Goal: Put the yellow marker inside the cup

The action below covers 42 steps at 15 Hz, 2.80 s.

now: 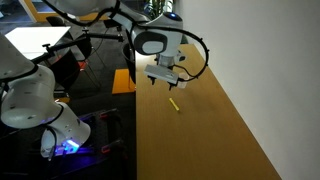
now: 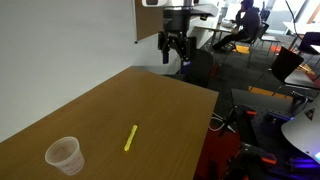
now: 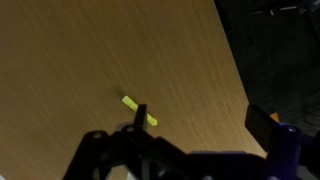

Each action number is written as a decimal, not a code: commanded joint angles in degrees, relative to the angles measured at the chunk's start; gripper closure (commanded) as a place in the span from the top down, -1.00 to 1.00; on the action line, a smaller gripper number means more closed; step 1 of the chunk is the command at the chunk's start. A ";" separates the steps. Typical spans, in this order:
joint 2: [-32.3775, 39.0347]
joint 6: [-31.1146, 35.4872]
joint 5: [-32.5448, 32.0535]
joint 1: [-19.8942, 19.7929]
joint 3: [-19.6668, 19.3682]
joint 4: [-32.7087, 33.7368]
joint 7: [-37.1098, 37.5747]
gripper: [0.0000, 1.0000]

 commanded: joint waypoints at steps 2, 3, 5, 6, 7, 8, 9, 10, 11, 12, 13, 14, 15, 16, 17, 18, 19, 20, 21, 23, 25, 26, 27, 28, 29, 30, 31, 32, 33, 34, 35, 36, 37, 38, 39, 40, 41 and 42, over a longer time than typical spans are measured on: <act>1.38 0.19 0.25 -0.97 1.41 0.13 -1.72 1.00; 1.67 0.27 0.24 -0.98 1.52 0.18 -1.75 1.00; 1.73 0.27 0.24 -0.98 1.53 0.29 -1.76 1.00; 1.72 0.27 0.24 -0.98 1.54 0.36 -1.77 1.00; 1.85 1.55 -0.48 -0.82 1.71 0.02 -1.86 1.00; 2.54 1.84 -1.14 -0.62 2.01 0.24 -2.18 1.00; 3.78 2.43 -3.29 -0.33 2.51 0.63 -1.39 1.00; 4.86 3.89 -5.01 -0.04 3.11 0.70 -1.62 1.00; 6.04 5.68 -7.60 0.18 3.73 0.68 -1.27 1.00; 7.35 8.43 -8.71 0.30 4.42 0.52 -2.39 1.00; 8.80 11.01 -9.75 0.31 5.08 0.44 -3.18 1.00; 10.24 13.69 -10.50 0.23 5.73 0.33 -3.52 1.00; 11.71 16.32 -10.82 0.06 6.43 0.23 -4.67 1.00; 13.48 18.98 -11.10 -0.16 7.16 0.29 -5.99 1.00; 14.98 20.89 -11.53 -0.41 7.71 0.47 -7.07 1.00; 16.58 22.27 -11.60 -0.73 8.31 0.77 -8.50 1.00; 18.12 23.42 -11.36 -1.26 8.95 1.02 -10.62 1.00; 19.67 24.32 -11.59 -1.59 9.31 1.42 -11.96 1.00; 21.50 24.89 -11.52 -2.00 9.72 2.15 -13.54 1.00; 24.85 25.22 -12.31 -2.33 10.07 3.80 -15.50 1.00; 28.26 25.74 -14.76 -1.84 9.43 6.12 -15.78 1.00; 29.79 25.98 -16.27 -1.55 9.03 7.37 -15.59 1.00; 31.47 26.43 -17.57 -1.38 8.79 8.81 -15.22 1.00; 33.12 26.50 -18.68 -1.37 8.75 10.39 -15.25 1.00; 34.57 26.25 -19.58 -1.27 8.83 11.99 -15.33 1.00; 36.04 25.89 -20.65 -1.03 8.74 13.61 -15.22 1.00; 37.52 25.73 -21.63 -0.64 8.63 15.24 -14.93 1.00; 38.83 25.86 -22.46 -0.55 8.64 16.63 -14.90 1.00; 40.15 25.80 -22.76 -0.55 8.92 18.07 -14.92 1.00; 41.42 25.85 -23.15 -0.44 9.02 19.40 -14.83 1.00; 42.58 25.46 -23.38 -0.35 9.23 20.73 -14.86 1.00; 43.56 24.96 -23.42 -0.25 9.45 21.86 -14.84 1.00; 41.20 25.02 -22.92 -1.02 9.67 18.73 -14.46 1.00; 42.24 25.02 -22.99 -0.88 9.71 19.77 -14.45 1.00; 42.98 25.02 -23.02 -0.75 9.72 20.50 -14.44 1.00; 43.40 25.01 -23.04 -0.66 9.73 20.89 -14.43 1.00; 43.55 25.01 -23.04 -0.62 9.73 21.09 -14.42 1.00; 43.56 25.01 -23.04 -0.61 9.73 21.19 -14.43 1.00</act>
